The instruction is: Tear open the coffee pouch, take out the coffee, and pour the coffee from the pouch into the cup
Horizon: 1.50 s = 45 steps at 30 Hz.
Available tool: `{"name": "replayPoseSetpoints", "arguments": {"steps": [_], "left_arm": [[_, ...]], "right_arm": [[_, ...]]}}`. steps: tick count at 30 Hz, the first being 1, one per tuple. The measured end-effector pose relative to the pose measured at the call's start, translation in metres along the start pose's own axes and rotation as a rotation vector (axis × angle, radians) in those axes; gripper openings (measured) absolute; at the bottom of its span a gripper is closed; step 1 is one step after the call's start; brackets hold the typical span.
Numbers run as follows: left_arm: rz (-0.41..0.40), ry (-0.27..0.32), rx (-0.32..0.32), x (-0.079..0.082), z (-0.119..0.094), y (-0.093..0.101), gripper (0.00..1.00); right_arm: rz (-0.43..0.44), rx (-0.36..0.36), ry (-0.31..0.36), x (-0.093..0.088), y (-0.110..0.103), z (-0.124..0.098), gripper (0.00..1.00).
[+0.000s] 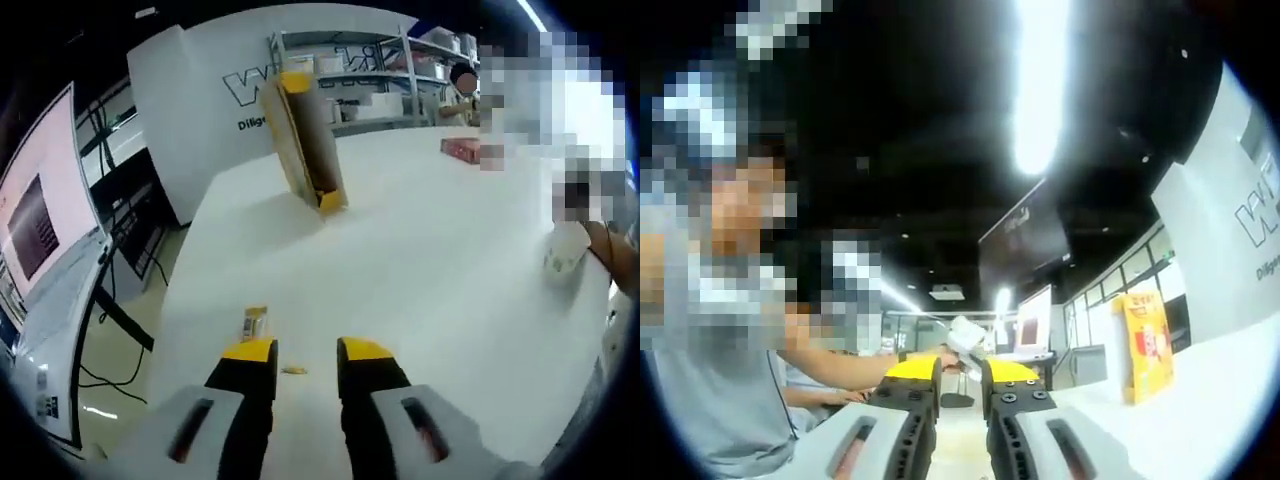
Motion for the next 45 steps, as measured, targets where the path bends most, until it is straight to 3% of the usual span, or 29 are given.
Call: {"name": "replayPoseSetpoints", "arguments": {"steps": [4, 11, 16, 17, 19, 23, 26, 27, 29, 32, 34, 42, 45], "left_arm": [[0.011, 0.112, -0.015, 0.015, -0.001, 0.006, 0.25], [-0.009, 0.215, -0.062, 0.029, 0.005, 0.016, 0.3], [0.018, 0.31, -0.146, 0.037, 0.006, 0.04, 0.32], [0.015, 0.3, -0.135, 0.035, 0.009, 0.041, 0.34], [0.077, 0.337, -0.161, 0.038, 0.012, 0.051, 0.39], [0.067, 0.349, -0.217, 0.035, 0.013, 0.071, 0.43], [0.057, 0.403, -0.299, 0.04, 0.009, 0.087, 0.45], [0.073, 0.459, -0.366, 0.045, 0.004, 0.096, 0.46], [0.036, 0.466, -0.396, 0.048, 0.003, 0.101, 0.48], [0.094, 0.641, -0.58, 0.059, -0.018, 0.127, 0.52], [0.111, 0.669, -0.675, 0.057, -0.024, 0.142, 0.56], [0.104, 0.728, -0.81, 0.065, -0.028, 0.168, 0.56], [0.129, 0.801, -0.884, 0.067, -0.037, 0.181, 0.55]], "right_arm": [[-0.004, 0.001, 0.002, 0.001, -0.002, 0.001, 0.18], [-0.007, 0.0, 0.004, 0.002, 0.001, 0.0, 0.18], [-0.008, -0.002, 0.005, 0.002, 0.0, 0.0, 0.18], [-0.009, -0.004, 0.005, 0.002, 0.0, 0.0, 0.18], [-0.011, -0.005, 0.006, 0.002, 0.0, 0.0, 0.18], [-0.016, -0.012, 0.006, 0.003, -0.001, 0.0, 0.18], [-0.018, -0.015, 0.009, 0.004, 0.0, -0.001, 0.18], [-0.019, -0.015, 0.009, 0.004, 0.0, -0.001, 0.18], [-0.019, -0.015, 0.008, 0.003, 0.0, -0.001, 0.18], [-0.017, -0.015, 0.004, 0.002, 0.001, -0.001, 0.18], [-0.018, -0.017, 0.002, 0.002, 0.001, -0.001, 0.18], [-0.018, -0.023, -0.003, 0.0, 0.002, -0.002, 0.18], [-0.019, -0.022, -0.004, 0.001, 0.003, -0.002, 0.18]]}}
Point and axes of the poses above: the point that each gripper's makers call its tool centre point, and the gripper's own axes: z roughly forward along the fingers, y roughly to its right, x roughly out of its top, the point moved 4 cm from there along -z, roughly backward along the fingers, and after that the axes turned 5 degrees about x, right-handed, at the moved point
